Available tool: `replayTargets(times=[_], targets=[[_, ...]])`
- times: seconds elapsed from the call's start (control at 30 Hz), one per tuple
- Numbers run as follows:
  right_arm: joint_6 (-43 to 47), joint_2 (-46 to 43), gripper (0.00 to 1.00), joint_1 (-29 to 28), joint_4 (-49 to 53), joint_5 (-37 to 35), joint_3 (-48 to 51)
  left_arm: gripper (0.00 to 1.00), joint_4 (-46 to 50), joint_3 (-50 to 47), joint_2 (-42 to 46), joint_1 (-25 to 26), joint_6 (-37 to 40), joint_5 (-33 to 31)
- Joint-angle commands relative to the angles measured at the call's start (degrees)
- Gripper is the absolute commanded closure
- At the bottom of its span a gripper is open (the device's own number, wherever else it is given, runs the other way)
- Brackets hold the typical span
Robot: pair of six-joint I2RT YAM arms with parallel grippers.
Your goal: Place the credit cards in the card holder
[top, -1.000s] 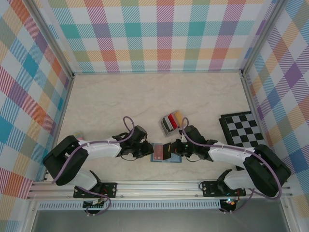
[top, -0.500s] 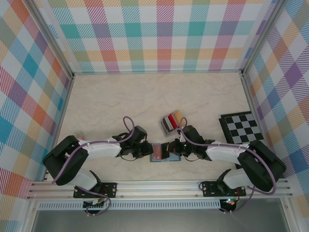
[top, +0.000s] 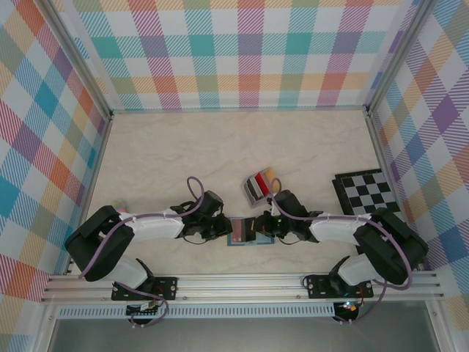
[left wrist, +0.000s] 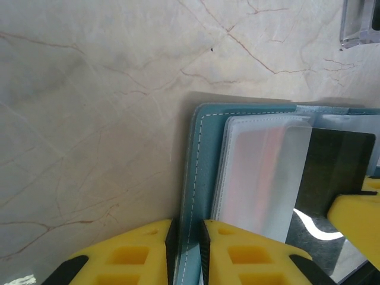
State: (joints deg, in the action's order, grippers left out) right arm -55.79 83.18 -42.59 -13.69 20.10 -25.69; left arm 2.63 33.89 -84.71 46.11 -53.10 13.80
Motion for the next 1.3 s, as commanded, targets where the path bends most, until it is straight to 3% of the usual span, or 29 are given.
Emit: replayTargets(times=[0.0, 0.2, 0.37, 0.47, 0.6, 0.73, 1.13, 1.27], targets=[[1.94, 1.79, 0.89, -1.40, 0.90, 2.10, -1.87, 0.80, -0.09, -0.24, -1.21, 0.94, 0.00, -0.18], [4.77, 0.74, 0.82, -1.63, 8.63, -0.47, -4.57, 0.80, 0.38, -0.23, -1.12, 0.98, 0.15, -0.55], [6.80, -1.21, 0.70, -1.62, 16.75, -4.59, -6.20, 0.80, 0.31, -0.67, -0.81, 0.92, 0.21, -0.62], [7.34, -0.83, 0.71, -1.62, 17.61, -4.69, -6.86, 0.80, 0.13, -0.58, -1.09, 0.94, 0.35, -0.38], [7.44, 1.45, 0.83, -1.80, 16.71, -3.62, -7.93, 0.80, -0.12, -0.40, -1.27, 0.92, 0.36, -0.18], [8.32, 3.84, 0.87, -2.67, 15.71, -1.48, -9.97, 0.80, -0.44, -0.41, -1.17, 0.96, 0.35, 0.00], [7.61, 7.30, 0.82, -4.88, 15.24, -0.80, -13.34, 0.80, 0.25, -0.66, -0.30, 1.03, 0.36, -0.68], [8.66, 3.98, 0.77, -4.87, 22.35, -5.42, -14.56, 0.80, 1.69, -0.71, 0.92, 0.96, 0.36, -1.96]])
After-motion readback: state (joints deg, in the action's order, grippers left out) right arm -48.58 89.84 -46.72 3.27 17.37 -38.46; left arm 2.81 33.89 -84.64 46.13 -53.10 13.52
